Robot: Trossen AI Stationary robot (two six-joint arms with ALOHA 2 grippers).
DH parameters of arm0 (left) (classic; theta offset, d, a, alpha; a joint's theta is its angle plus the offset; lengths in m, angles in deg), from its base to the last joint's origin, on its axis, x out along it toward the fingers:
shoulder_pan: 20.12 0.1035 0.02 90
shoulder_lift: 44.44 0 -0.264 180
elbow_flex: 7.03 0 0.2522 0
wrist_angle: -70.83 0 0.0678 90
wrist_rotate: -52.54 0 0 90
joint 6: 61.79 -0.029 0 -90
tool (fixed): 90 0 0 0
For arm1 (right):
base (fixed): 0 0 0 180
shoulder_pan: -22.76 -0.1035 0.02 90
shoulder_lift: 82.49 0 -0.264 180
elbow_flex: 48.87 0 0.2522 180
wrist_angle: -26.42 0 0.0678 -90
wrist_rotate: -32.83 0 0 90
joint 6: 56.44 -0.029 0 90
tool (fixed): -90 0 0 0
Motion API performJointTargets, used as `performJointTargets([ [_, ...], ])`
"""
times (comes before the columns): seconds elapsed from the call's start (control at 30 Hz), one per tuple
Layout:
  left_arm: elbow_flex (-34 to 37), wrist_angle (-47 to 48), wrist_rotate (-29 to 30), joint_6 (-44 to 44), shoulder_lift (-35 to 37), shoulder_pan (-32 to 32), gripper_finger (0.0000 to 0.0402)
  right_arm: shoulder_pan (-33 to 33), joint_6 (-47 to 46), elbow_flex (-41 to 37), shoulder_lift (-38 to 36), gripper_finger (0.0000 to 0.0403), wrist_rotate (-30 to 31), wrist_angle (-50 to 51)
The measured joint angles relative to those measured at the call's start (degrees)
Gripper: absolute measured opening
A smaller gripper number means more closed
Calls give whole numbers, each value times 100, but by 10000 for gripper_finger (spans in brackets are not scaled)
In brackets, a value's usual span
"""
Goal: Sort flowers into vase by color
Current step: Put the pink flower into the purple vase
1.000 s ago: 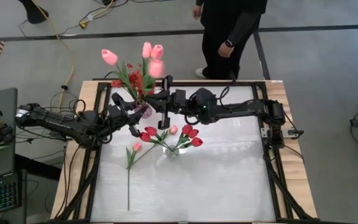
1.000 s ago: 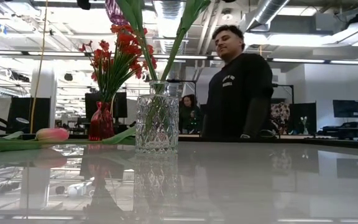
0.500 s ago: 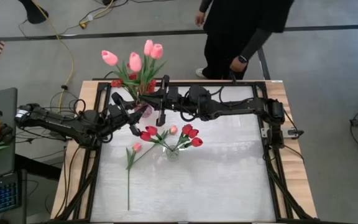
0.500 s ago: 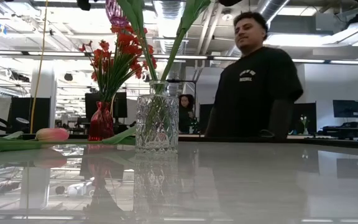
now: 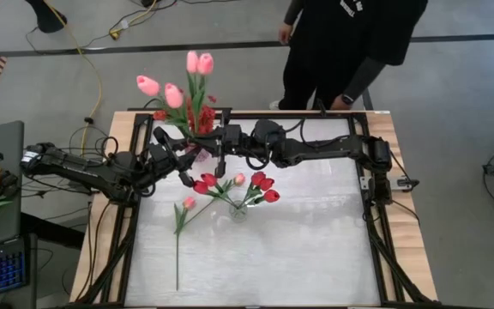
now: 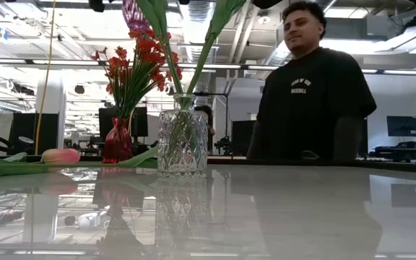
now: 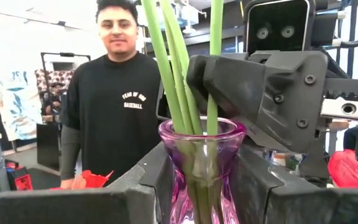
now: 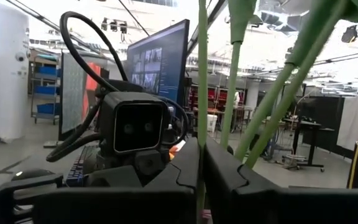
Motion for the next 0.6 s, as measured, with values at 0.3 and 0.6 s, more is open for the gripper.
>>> performJointTargets([
  [0.3,0,46,144,-77,26,0,105,-21,183,7,-27,127,11,396],
  [0.6,-4,196,197,-141,409,-4,105,-26,270,1,-277,277,170,877],
])
